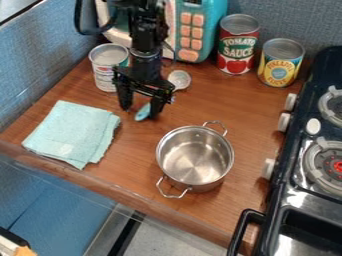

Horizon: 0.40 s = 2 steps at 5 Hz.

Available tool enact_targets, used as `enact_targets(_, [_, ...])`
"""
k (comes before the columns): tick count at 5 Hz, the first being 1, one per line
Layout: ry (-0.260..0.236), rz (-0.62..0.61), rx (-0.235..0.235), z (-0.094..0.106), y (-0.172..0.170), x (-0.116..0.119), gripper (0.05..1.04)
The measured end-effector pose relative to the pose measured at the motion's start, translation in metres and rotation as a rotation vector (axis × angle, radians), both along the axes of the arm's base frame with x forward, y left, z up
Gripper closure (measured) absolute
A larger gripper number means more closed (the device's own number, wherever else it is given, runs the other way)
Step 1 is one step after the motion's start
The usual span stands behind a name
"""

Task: Put the blue spoon at the centre of the table

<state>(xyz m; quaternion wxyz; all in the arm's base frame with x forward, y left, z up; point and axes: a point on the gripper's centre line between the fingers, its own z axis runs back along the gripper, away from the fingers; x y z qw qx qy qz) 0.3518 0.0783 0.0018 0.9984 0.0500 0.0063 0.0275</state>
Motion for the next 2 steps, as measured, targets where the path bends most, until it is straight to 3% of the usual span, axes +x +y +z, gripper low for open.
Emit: enact_targets(2, [-0.098,-0.074,-0.046,0.045,-0.002,-0.009,0.083])
